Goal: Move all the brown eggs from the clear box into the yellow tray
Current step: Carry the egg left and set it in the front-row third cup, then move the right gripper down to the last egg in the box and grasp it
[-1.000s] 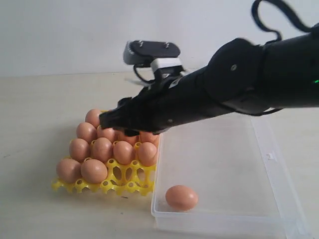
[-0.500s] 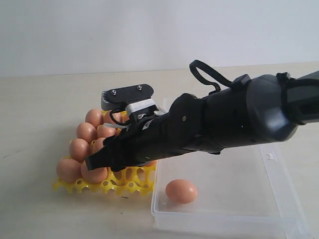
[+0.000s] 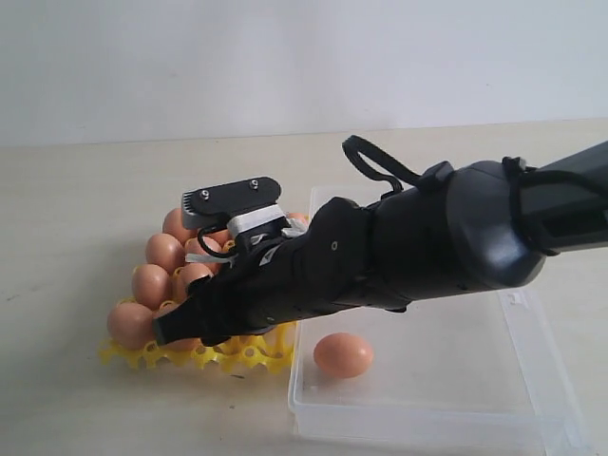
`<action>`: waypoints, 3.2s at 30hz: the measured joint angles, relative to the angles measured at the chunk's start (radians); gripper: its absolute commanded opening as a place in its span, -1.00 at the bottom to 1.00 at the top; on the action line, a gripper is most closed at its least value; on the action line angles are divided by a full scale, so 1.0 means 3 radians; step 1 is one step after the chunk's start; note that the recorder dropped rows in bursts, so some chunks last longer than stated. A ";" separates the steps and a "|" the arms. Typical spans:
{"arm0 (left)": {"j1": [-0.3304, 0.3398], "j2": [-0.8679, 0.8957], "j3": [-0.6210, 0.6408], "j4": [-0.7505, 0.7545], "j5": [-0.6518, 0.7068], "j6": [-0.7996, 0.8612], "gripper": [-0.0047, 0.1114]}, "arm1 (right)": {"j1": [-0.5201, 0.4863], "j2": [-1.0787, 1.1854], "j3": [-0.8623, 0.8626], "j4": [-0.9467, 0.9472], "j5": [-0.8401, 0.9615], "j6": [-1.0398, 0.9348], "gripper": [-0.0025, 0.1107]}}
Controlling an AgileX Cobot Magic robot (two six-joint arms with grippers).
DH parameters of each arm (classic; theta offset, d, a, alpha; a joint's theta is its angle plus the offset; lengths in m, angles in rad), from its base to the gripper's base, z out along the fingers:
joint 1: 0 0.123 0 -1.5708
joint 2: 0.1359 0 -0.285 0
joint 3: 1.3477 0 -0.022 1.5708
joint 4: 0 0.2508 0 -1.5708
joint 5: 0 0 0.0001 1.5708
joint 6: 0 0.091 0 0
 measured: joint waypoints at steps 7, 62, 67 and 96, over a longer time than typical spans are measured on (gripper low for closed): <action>0.0000 0.0000 0.0000 0.0000 0.0000 0.0000 -0.92 | 0.0000 0.0013 0.0000 0.0000 -0.0016 -0.0013 -0.63; 0.0000 0.0000 0.0000 0.0000 0.0000 0.0000 -0.92 | -0.1149 -0.0849 0.0101 -0.1104 0.2567 0.0037 0.00; 0.0000 0.0000 0.0000 0.0000 0.0000 0.0000 -0.92 | -0.1116 -0.0715 0.0101 -0.1150 0.2575 -0.0049 0.00; 0.0000 0.0000 0.0000 0.0000 0.0000 0.0000 -0.92 | -0.0869 -0.0151 0.0101 -0.1176 0.2175 -0.0630 0.00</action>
